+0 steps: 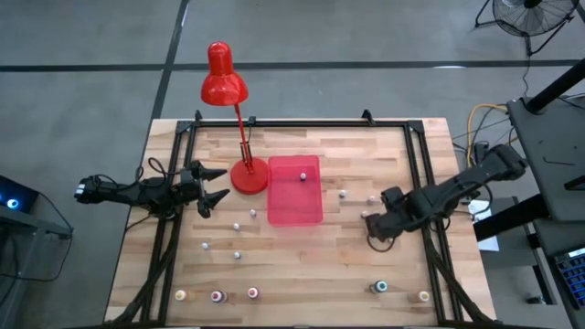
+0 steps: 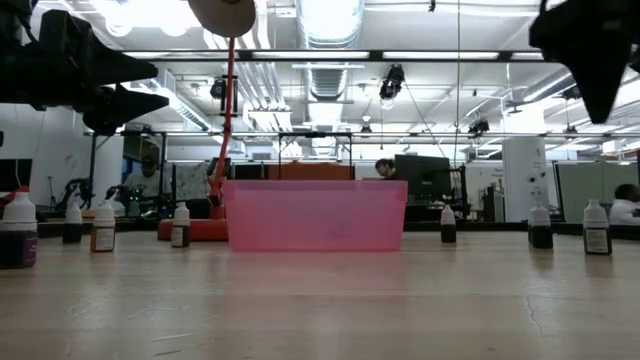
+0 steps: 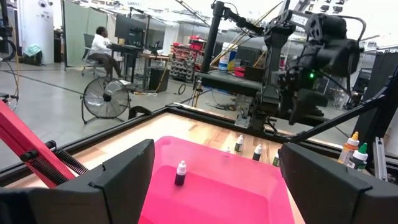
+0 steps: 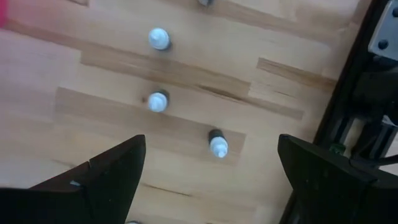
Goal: Pick & Place food coloring
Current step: Put the small green food coloring bottle into the bin
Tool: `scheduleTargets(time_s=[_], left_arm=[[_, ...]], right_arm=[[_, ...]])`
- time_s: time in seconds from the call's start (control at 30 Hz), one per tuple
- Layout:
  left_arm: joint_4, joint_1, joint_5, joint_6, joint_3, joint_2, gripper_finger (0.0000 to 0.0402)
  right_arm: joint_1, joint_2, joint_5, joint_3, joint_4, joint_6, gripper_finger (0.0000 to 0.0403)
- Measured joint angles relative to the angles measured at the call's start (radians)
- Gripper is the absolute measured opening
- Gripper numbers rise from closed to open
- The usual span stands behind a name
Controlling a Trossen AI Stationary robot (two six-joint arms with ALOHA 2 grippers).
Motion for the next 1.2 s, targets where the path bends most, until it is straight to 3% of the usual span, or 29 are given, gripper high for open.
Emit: scheduleTargets(time_s=[0.3, 0.63, 1.0, 1.2], left_arm=[[0.0, 0.0, 0.0, 0.0, 0.0, 0.0, 0.0314], [0.0, 0.0, 0.0, 0.0, 0.0, 0.0, 0.0314], [0.001, -0.001, 0.0, 0.0, 0.0, 0.0, 0.0314], [0.001, -0.001, 0.0, 0.0, 0.0, 0.0, 0.0314]], right_arm=[[0.096, 0.002, -0.01, -0.139, 0.133, 0.073, 0.0359], [0.115, 0.021, -0.035, -0.304, 0.362, 0.084, 0.0359], [0.12, 0.121, -0.078, -0.321, 0.403, 0.01, 0.0358], [0.12, 0.119, -0.078, -0.321, 0.407, 0.01, 0.0328]])
